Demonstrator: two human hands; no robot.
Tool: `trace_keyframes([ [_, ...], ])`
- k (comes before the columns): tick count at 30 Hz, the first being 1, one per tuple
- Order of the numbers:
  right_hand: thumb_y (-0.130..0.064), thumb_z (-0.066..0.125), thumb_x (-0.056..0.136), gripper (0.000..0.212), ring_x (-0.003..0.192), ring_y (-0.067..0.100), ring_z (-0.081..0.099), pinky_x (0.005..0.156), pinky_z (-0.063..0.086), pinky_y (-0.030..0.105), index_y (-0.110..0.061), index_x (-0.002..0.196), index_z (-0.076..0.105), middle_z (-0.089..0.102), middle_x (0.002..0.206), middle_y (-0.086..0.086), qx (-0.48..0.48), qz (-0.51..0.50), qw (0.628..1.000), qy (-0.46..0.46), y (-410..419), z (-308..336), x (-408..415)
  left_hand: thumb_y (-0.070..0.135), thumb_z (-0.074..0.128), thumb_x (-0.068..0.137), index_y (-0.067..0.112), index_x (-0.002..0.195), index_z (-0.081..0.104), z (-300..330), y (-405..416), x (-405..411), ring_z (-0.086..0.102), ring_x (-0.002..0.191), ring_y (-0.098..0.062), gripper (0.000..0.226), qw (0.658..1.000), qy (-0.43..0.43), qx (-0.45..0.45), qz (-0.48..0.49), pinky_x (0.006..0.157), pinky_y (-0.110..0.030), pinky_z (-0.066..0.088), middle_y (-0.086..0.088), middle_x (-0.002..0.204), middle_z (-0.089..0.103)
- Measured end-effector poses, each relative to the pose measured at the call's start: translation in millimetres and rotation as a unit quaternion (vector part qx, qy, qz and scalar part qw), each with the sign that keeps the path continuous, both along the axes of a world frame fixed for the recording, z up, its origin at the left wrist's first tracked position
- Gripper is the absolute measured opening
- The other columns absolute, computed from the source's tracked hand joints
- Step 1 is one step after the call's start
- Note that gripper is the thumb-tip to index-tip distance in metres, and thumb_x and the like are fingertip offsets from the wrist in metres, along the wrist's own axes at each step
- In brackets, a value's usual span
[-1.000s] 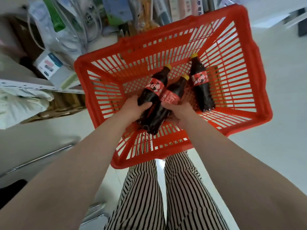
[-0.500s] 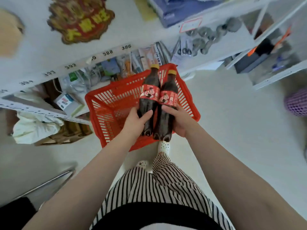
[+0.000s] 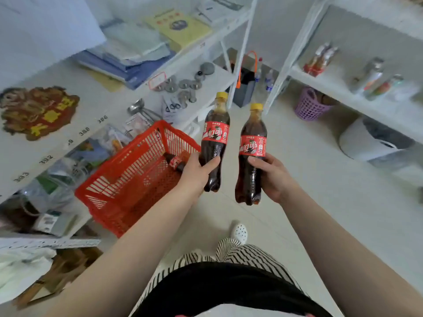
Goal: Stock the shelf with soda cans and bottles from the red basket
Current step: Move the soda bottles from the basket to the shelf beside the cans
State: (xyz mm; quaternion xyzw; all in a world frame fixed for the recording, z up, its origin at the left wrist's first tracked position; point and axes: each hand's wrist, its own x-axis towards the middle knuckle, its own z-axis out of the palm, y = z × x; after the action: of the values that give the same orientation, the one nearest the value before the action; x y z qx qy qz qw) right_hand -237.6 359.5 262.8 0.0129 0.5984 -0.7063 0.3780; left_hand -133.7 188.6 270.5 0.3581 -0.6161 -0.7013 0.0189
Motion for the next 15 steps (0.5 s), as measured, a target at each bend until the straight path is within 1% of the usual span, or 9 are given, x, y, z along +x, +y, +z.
trace_keyframes([
  [2, -0.016, 0.075, 0.07, 0.05, 0.084, 0.023, 0.068, 0.071, 0.056, 0.033, -0.005, 0.117, 0.062, 0.07, 0.094, 0.007, -0.016, -0.036, 0.999, -0.001, 36.5, 5.4, -0.5, 0.026, 0.064, 0.089, 0.007, 0.117, 0.052, 2.0, 28.1, -10.9, 0.063, 0.105, -0.034, 0.035, 0.999, -0.001, -0.011, -0.039, 0.097, -0.053, 0.048, -0.018, 0.115, 0.064],
  [4, -0.017, 0.076, 0.071, 0.05, 0.086, 0.023, 0.069, 0.071, 0.056, 0.033, -0.006, 0.118, 0.062, 0.07, 0.095, 0.007, -0.022, -0.072, 0.997, -0.001, 74.2, 7.1, -4.0, 0.029, 0.063, 0.09, 0.008, 0.116, 0.053, 1.4, 57.1, -22.8, 0.064, 0.102, -0.03, 0.035, 0.997, -0.009, -0.023, -0.078, 0.093, -0.049, 0.051, -0.015, 0.114, 0.065],
  [6, -0.017, 0.077, 0.071, 0.05, 0.086, 0.023, 0.07, 0.07, 0.056, 0.034, -0.006, 0.117, 0.062, 0.071, 0.095, 0.008, -0.03, -0.107, 0.994, -0.007, 113.4, 5.8, -9.3, 0.032, 0.063, 0.09, 0.011, 0.112, 0.053, -1.8, 88.1, -36.8, 0.065, 0.098, -0.03, 0.032, 0.992, -0.017, -0.03, -0.119, 0.08, -0.046, 0.054, -0.013, 0.111, 0.065],
  [7, -0.017, 0.077, 0.071, 0.052, 0.086, 0.024, 0.07, 0.07, 0.056, 0.034, -0.006, 0.119, 0.061, 0.071, 0.096, 0.008, -0.034, -0.125, 0.991, -0.01, 133.9, 5.0, -12.7, 0.034, 0.062, 0.089, 0.015, 0.108, 0.053, -4.0, 104.6, -45.4, 0.065, 0.094, -0.03, 0.028, 0.989, -0.018, -0.031, -0.14, 0.07, -0.044, 0.054, -0.012, 0.108, 0.065],
  [8, -0.017, 0.077, 0.071, 0.054, 0.087, 0.024, 0.069, 0.071, 0.056, 0.034, -0.006, 0.121, 0.06, 0.07, 0.098, 0.009, -0.035, -0.144, 0.989, -0.013, 155.2, 4.1, -16.3, 0.035, 0.062, 0.089, 0.019, 0.103, 0.053, -6.4, 122.9, -54.9, 0.065, 0.089, -0.03, 0.023, 0.986, -0.018, -0.031, -0.161, 0.06, -0.038, 0.052, -0.011, 0.105, 0.065],
  [9, -0.016, 0.077, 0.072, 0.055, 0.088, 0.024, 0.069, 0.072, 0.056, 0.034, -0.006, 0.123, 0.058, 0.07, 0.1, 0.01, -0.034, -0.163, 0.986, -0.014, 177.5, 3.1, -19.9, 0.036, 0.061, 0.089, 0.022, 0.099, 0.052, -9.6, 142.8, -64.8, 0.065, 0.083, -0.029, 0.019, 0.984, -0.018, -0.028, -0.178, 0.054, -0.033, 0.047, -0.009, 0.101, 0.065],
  [11, -0.014, 0.077, 0.073, 0.057, 0.088, 0.024, 0.069, 0.072, 0.056, 0.033, -0.005, 0.125, 0.057, 0.069, 0.103, 0.011, -0.029, -0.194, 0.98, -0.02, 225.8, 1.3, -28.1, 0.037, 0.061, 0.089, 0.024, 0.097, 0.052, -16.7, 188.1, -85.4, 0.063, 0.075, -0.025, 0.018, 0.979, -0.025, -0.027, -0.202, 0.048, -0.027, 0.042, -0.006, 0.095, 0.064],
  [13, -0.013, 0.078, 0.072, 0.058, 0.088, 0.024, 0.069, 0.071, 0.056, 0.033, -0.005, 0.126, 0.056, 0.069, 0.102, 0.011, -0.023, -0.224, 0.974, -0.028, 277.8, 0.4, -36.8, 0.036, 0.061, 0.089, 0.02, 0.102, 0.053, -23.2, 238.4, -104.6, 0.062, 0.071, -0.022, 0.023, 0.976, -0.033, -0.022, -0.216, 0.043, -0.025, 0.041, -0.005, 0.092, 0.064],
  [15, -0.016, 0.077, 0.069, 0.061, 0.088, 0.023, 0.069, 0.071, 0.056, 0.033, -0.005, 0.125, 0.056, 0.069, 0.102, 0.011, -0.017, -0.249, 0.968, -0.028, 328.5, 2.2, -47.8, 0.036, 0.061, 0.089, 0.017, 0.105, 0.054, -29.4, 288.4, -124.7, 0.061, 0.067, -0.019, 0.025, 0.972, -0.036, -0.006, -0.231, 0.039, -0.023, 0.039, -0.004, 0.09, 0.065],
])
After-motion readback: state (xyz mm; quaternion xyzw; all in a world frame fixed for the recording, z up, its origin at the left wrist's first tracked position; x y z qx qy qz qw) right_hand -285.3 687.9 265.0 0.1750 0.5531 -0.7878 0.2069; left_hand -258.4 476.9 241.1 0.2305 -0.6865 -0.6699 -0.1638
